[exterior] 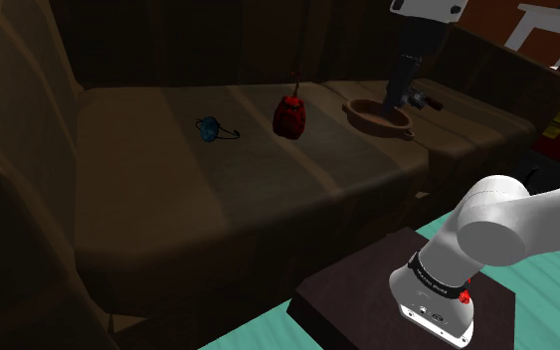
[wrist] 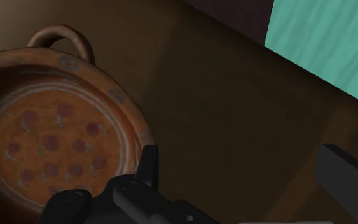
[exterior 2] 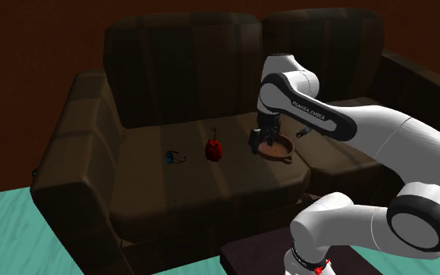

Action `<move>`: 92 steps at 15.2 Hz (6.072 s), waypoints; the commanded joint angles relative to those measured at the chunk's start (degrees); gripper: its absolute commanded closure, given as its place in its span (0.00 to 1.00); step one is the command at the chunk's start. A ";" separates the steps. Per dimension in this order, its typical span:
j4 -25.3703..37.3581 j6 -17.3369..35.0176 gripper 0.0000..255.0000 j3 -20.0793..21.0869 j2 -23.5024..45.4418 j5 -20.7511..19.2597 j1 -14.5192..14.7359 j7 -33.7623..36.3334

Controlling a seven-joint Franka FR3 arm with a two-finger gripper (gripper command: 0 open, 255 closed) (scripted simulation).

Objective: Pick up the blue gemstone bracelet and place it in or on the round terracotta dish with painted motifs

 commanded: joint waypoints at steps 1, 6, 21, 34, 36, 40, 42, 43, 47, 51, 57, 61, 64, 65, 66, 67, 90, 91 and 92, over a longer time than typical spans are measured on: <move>0.00 0.00 0.00 0.00 0.00 0.00 0.00 0.00; 3.97 4.13 0.00 6.22 7.11 3.19 0.26 7.67; 27.66 11.92 0.00 23.03 36.76 0.08 -0.59 32.43; 54.22 9.46 0.00 28.01 64.10 -14.20 6.55 49.92; 52.11 11.19 0.00 27.98 63.69 -14.00 6.26 49.87; 49.56 13.36 0.00 27.95 63.27 -13.81 5.95 49.82; 49.57 13.36 0.00 27.95 63.28 -13.81 5.96 49.82; 49.57 13.36 0.00 27.95 63.28 -13.81 5.96 49.82; 49.59 13.34 0.00 27.94 63.29 -13.82 5.96 49.82; 49.59 13.34 1.00 27.94 63.29 -13.82 5.96 49.82; 49.57 13.36 1.00 27.95 63.28 -13.81 5.96 49.82; 53.56 9.97 1.00 28.03 63.94 -14.13 6.48 49.95; 56.90 7.30 1.00 28.08 64.67 -14.49 7.00 50.09; 58.08 6.38 1.00 28.09 64.96 -14.64 7.21 50.14; 59.31 5.45 1.00 28.11 65.28 -14.80 7.43 50.20; 60.58 4.50 1.00 28.12 65.62 -14.98 7.67 50.26; 47.41 -0.34 1.00 24.33 45.36 -4.97 -4.02 36.84; 45.25 -0.12 1.00 23.42 43.26 -4.09 -4.82 35.19; 43.22 0.03 1.00 22.46 41.26 -3.32 -5.52 33.56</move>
